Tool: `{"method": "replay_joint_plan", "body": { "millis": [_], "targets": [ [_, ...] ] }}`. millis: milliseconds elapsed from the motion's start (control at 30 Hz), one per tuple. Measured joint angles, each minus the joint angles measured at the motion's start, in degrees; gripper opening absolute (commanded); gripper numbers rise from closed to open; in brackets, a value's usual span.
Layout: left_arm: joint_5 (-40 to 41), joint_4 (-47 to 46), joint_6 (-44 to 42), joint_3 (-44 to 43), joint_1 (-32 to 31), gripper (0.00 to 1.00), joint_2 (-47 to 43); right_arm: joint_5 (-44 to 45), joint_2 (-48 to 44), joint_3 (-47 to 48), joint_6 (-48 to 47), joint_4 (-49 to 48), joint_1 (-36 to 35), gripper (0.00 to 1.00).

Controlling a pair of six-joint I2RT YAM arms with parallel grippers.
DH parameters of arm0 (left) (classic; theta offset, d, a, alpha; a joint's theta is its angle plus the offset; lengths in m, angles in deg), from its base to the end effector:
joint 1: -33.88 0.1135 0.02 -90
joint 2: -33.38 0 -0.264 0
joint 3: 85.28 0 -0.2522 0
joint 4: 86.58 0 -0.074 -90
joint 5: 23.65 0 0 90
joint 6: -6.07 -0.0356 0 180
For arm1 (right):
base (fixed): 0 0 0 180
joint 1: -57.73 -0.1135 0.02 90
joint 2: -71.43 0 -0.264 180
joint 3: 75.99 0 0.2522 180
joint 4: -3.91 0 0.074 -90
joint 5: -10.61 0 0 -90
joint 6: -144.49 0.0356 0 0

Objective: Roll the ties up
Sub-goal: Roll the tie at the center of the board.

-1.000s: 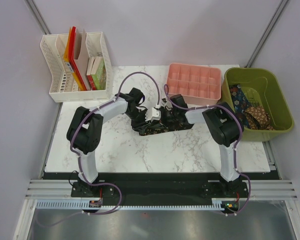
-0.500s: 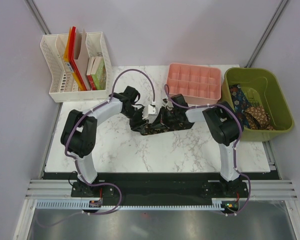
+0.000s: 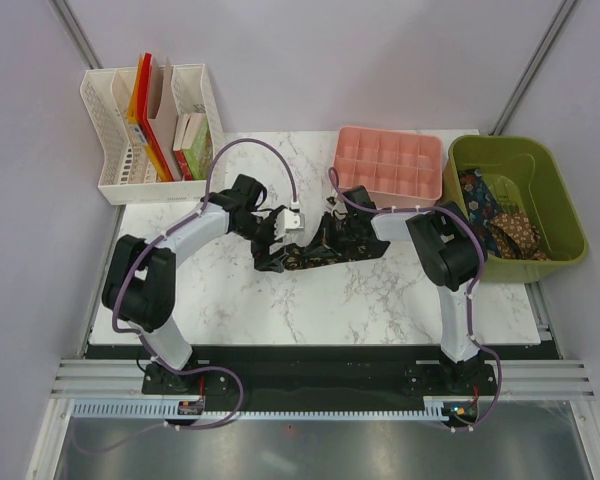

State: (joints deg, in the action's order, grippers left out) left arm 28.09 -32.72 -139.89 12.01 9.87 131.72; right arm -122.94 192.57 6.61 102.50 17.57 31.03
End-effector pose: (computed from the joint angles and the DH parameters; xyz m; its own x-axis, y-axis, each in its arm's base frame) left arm 0.2988 -0.1572 0.2113 -0.0499 0.7345 -0.6767 0.9988 0.0363 -0.0343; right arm 0.3597 0.2084 0.1035 -0.9947 0.1027 -0.0054 0.0544 0.5701 0.8198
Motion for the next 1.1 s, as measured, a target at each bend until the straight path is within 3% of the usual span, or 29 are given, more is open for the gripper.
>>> {"method": "replay_joint_plan", "body": {
  "millis": [233,767,1100],
  "targets": [
    [0.2,-3.2,0.0,3.5,1.4,0.96,-1.4,0.4,-0.2,0.0,-1.1,0.9,0.2,0.00],
    [0.2,-4.9,0.4,2.9,1.4,0.94,0.5,3.4,0.0,1.5,-3.9,5.4,0.6,0.00],
    [0.8,-5.3,-0.7,3.9,1.4,0.91,1.0,5.5,0.5,1.6,-0.7,2.0,-3.1,0.00]
  ]
}}
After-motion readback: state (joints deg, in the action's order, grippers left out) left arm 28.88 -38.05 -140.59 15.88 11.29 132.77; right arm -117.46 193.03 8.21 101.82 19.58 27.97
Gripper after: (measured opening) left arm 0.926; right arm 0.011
